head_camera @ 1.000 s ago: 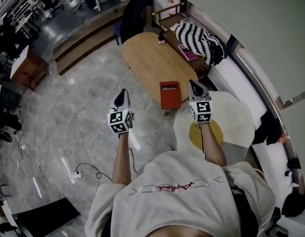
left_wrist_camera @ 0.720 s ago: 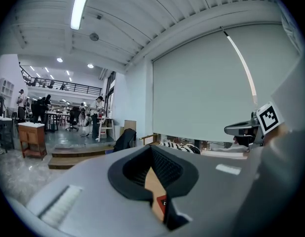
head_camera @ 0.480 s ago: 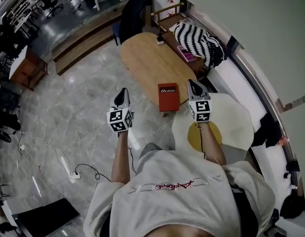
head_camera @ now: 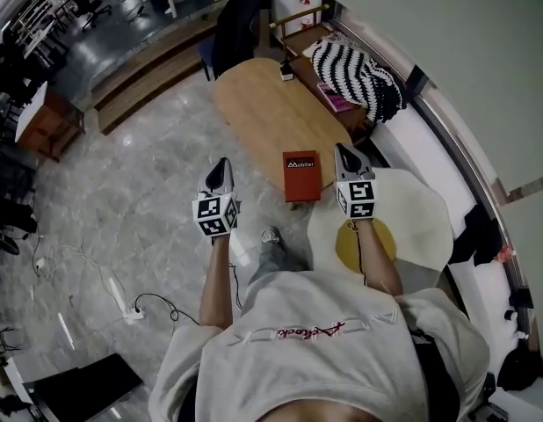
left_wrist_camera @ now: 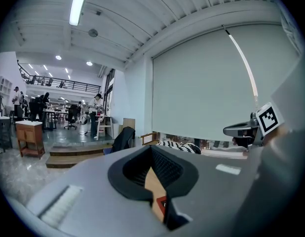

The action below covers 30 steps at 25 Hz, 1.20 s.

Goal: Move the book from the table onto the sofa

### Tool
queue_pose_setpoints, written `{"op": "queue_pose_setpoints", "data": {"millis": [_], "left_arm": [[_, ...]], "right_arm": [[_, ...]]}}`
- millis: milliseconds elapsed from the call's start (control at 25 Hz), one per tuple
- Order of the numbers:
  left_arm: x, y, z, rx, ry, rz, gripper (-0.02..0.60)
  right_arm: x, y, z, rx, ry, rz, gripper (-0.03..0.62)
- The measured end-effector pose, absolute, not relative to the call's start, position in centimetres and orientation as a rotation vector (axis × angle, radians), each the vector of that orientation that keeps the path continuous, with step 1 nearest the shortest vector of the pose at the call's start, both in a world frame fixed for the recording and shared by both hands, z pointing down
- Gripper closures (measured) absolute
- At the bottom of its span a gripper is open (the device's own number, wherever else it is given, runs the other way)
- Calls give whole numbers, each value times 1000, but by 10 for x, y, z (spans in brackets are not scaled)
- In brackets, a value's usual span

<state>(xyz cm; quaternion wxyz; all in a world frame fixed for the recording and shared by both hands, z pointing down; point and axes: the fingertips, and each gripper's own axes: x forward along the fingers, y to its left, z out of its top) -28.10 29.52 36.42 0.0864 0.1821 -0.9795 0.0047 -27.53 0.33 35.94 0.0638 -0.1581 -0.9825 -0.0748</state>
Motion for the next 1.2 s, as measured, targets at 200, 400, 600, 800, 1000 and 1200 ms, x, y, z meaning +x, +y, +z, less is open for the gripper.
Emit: {"op": "queue_pose_setpoints", "data": {"millis": [200, 400, 600, 800, 1000, 1200], "left_arm": [[-307, 305, 371, 540, -2914, 13, 572], [-341, 310, 372, 570, -2913, -3, 572], [-383, 318, 373, 594, -2911, -17, 572], [-422, 328, 367, 617, -2909, -32, 572], [-458, 344, 367, 636, -2898, -40, 572], [-488, 354, 368, 671, -2887, -43, 572]], "right_arm": [[-297, 12, 368, -470, -2959, -217, 585], [-328, 24, 366, -458, -2956, -230, 585], [-365, 34, 362, -436, -2960, -248, 585], [-400, 42, 355, -407, -2960, -257, 585], [-431, 55, 351, -370, -2958, -260, 585], [-454, 64, 353, -324, -2949, -268, 585]]}}
